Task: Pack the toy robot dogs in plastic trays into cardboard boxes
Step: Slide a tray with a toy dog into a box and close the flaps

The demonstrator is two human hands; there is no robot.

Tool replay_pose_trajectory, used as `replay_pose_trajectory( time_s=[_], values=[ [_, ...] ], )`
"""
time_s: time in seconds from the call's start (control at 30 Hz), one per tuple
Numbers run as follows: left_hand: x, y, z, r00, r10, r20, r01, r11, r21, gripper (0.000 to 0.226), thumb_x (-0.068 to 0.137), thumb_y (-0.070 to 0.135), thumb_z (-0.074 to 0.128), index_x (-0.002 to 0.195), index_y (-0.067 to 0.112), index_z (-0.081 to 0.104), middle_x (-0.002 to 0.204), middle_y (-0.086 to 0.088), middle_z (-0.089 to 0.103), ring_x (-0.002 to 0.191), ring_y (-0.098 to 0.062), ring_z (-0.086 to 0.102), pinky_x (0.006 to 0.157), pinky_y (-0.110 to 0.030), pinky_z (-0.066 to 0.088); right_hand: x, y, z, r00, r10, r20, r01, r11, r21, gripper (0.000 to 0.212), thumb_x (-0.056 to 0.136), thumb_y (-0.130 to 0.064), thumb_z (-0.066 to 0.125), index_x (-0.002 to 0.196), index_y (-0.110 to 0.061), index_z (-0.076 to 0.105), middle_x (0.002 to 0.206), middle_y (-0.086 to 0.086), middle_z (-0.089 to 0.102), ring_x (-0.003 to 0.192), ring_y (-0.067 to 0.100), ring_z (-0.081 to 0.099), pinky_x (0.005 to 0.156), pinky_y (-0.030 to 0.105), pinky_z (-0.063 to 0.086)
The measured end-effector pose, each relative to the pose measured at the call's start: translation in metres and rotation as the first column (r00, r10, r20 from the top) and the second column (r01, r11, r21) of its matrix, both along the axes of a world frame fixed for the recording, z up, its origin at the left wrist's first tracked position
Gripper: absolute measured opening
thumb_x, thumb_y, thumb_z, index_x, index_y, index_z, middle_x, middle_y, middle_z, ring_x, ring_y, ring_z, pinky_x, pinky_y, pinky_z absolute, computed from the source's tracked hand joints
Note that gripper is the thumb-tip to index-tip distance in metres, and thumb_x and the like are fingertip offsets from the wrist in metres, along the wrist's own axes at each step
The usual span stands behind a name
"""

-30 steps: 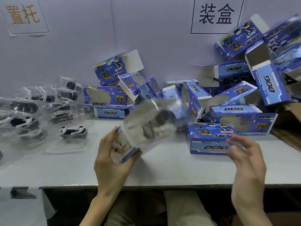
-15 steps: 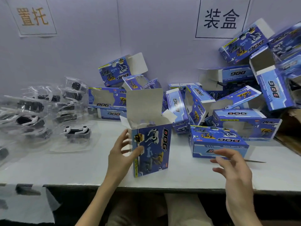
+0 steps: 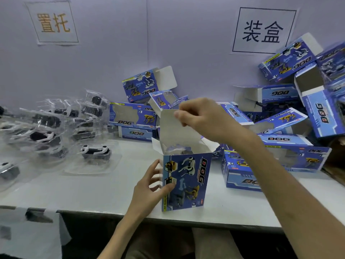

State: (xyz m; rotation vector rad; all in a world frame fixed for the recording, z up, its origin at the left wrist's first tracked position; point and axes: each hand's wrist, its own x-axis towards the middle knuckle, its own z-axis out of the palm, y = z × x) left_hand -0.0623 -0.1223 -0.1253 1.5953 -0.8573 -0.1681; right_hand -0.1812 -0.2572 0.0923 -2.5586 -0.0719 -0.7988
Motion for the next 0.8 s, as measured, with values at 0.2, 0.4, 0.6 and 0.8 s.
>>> replay_pose_trajectory(
  time_s=[0.2,0.4,0.6,0.8],
  values=[
    [0.001,0.002,-0.002,1.000,-0.010,0.023,0.010,1.000,-0.007,0.082,0.064,0.065,0.074,0.135,0.056,0.034,0.125,0.013,0.061,0.110,-0.007,0.062,0.080,-0.018,0.056,0.046,-0.018,-0.047,0.842,-0.099,-0.531,0.027,0.990,-0.140,0.039,0.100,-0.017,0.047,0.061,-0.016,0.046,0.064,0.003,0.044,0.060,0.017,0.037,0.062,0.033,0.031],
    [-0.017,0.003,0.023,0.966,0.140,0.219,-0.073,0.955,-0.286,0.082,0.080,0.061,0.063,0.148,0.027,0.034,0.149,0.013,0.042,0.134,-0.010,0.046,0.105,-0.025,0.042,0.037,-0.023,-0.054,0.861,-0.001,-0.508,-0.023,0.999,-0.041,0.040,0.100,-0.018,0.047,0.060,-0.020,0.041,0.061,-0.004,0.036,0.057,0.013,0.032,0.059,0.031,0.026],
    [-0.028,-0.005,0.073,0.790,0.208,0.577,-0.056,0.961,-0.270,0.043,0.094,0.030,0.059,0.135,0.017,0.059,0.143,0.005,0.055,0.139,-0.010,0.043,0.110,-0.029,0.041,0.034,-0.021,-0.056,0.853,0.025,-0.521,-0.034,0.999,-0.008,0.026,0.103,-0.017,0.044,0.080,-0.023,0.055,0.080,-0.002,0.055,0.073,0.013,0.049,0.074,0.035,0.040],
    [-0.029,-0.009,0.088,0.795,0.138,0.591,-0.059,0.987,-0.152,0.068,0.094,0.032,0.062,0.153,0.024,0.030,0.137,0.010,0.058,0.111,0.004,0.060,0.091,-0.003,0.042,0.035,-0.022,-0.050,0.836,0.047,-0.546,0.029,0.991,0.130,0.022,0.098,-0.008,0.047,0.079,-0.002,0.057,0.081,0.012,0.051,0.073,0.023,0.044,0.072,0.035,0.038]
  ],
)
